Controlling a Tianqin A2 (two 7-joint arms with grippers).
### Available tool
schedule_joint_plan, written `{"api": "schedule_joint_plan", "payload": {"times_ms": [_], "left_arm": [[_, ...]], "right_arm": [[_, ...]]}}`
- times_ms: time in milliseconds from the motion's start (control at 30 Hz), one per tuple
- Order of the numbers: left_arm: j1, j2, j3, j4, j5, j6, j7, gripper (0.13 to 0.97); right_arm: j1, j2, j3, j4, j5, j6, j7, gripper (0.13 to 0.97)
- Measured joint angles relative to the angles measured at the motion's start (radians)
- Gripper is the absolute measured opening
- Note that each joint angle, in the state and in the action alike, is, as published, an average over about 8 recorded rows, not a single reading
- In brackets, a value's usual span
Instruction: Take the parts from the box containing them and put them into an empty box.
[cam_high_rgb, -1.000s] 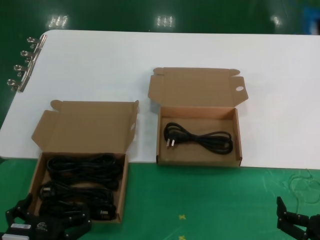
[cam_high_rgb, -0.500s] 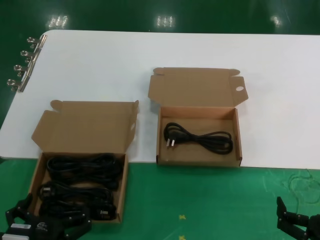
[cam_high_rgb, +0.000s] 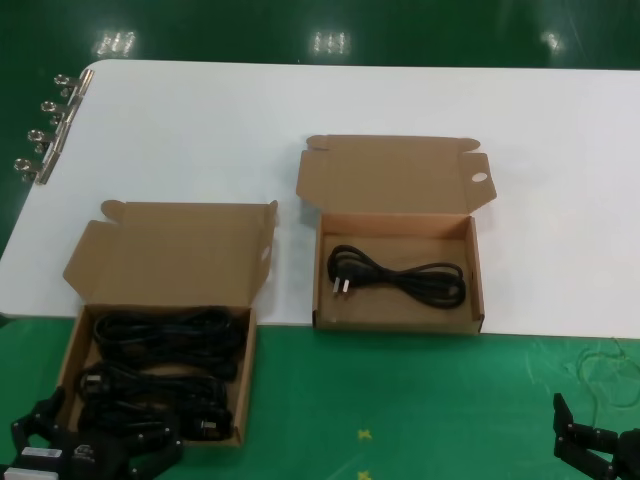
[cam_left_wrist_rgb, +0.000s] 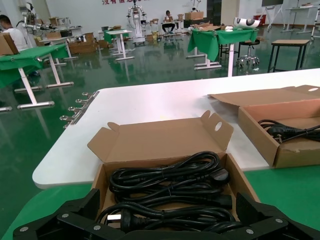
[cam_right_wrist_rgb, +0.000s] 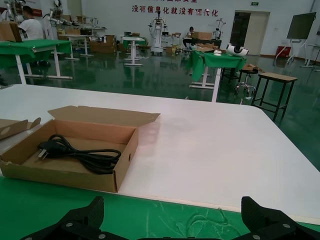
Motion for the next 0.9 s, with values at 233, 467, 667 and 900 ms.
{"api": "schedule_joint_plan", "payload": {"times_ms": [233, 467, 667, 900], "left_arm": [[0.000, 0.000, 0.000, 0.000, 0.000, 0.000, 0.000, 0.966], [0.000, 0.000, 0.000, 0.000, 0.000, 0.000, 0.000, 0.966], [0.000, 0.000, 0.000, 0.000, 0.000, 0.000, 0.000, 0.966], [0.000, 0.000, 0.000, 0.000, 0.000, 0.000, 0.000, 0.966]], "right_arm": [[0.000, 0.000, 0.000, 0.000, 0.000, 0.000, 0.000, 0.966], [0.000, 0.000, 0.000, 0.000, 0.000, 0.000, 0.000, 0.966], [0.000, 0.000, 0.000, 0.000, 0.000, 0.000, 0.000, 0.966], [0.000, 0.000, 0.000, 0.000, 0.000, 0.000, 0.000, 0.966]]}}
